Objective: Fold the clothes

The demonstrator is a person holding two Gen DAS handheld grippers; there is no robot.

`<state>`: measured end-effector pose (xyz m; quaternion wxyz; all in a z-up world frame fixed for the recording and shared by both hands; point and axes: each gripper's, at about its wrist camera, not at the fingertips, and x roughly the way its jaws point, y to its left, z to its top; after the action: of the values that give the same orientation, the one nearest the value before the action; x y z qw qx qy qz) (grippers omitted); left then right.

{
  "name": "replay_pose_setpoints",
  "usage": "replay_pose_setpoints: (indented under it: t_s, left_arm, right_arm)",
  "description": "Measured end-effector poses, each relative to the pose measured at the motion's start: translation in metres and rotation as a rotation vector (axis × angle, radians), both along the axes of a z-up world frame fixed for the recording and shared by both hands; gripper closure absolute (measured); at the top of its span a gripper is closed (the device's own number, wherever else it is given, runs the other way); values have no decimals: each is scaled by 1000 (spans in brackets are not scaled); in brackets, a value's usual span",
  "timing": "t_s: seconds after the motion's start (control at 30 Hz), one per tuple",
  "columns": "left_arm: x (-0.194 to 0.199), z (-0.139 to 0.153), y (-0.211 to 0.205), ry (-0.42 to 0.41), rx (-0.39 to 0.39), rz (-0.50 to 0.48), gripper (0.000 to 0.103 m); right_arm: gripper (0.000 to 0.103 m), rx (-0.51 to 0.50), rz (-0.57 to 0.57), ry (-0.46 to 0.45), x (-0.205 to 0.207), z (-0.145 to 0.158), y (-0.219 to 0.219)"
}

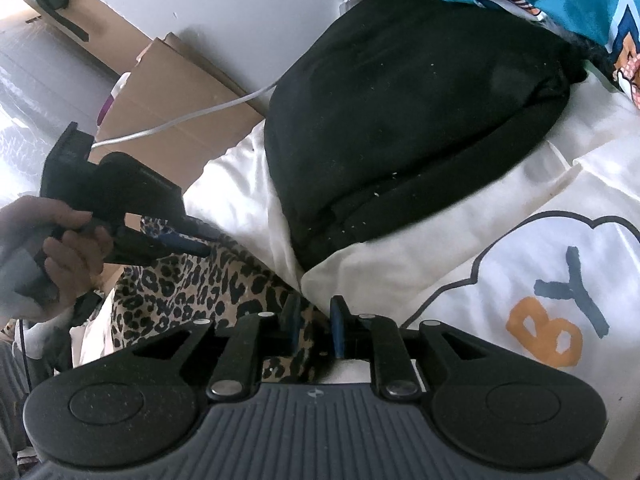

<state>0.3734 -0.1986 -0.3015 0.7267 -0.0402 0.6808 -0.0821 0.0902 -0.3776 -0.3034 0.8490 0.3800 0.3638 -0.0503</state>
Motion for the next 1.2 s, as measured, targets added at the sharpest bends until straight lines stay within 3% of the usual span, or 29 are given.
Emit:
replay_pose_setpoints:
  t_s: [0.17,0.2,0.23,0.53,0.8,0.9,0.97,1.03,1.2]
  left_arm:
    - [2,-7,-5,6,35,-5,85]
    - [2,-6,-4,2,29,2,90]
    - [3,-4,-2,-3,20,10,103]
    - [1,29,3,-52,-47,-17,103]
    - [3,-2,1,-25,-84,31,103]
    - [6,-11,0,-22,-107,13,101]
    - [7,-7,0,-25,-130,-16,94]
    - [9,4,1,-38,-138,-40,85]
    - [15,40,12,-95,-139,-127,80]
  right_arm:
    - [86,4,-11,7,-2,-2,-2]
    - [86,5,-8,7,-2,-3,-1]
    - [86,6,-6,6,-2,-3,-1]
    - [86,11,1,0,0,-2,2]
    - [86,-12,1,-33,0,12,2]
    - [86,-3,12,-71,6,23,1]
    - [86,-12,39,-88,13,28,5]
    - [86,-8,62,-99,20,30,12]
    - [83,-11,113,-106,29,31,31]
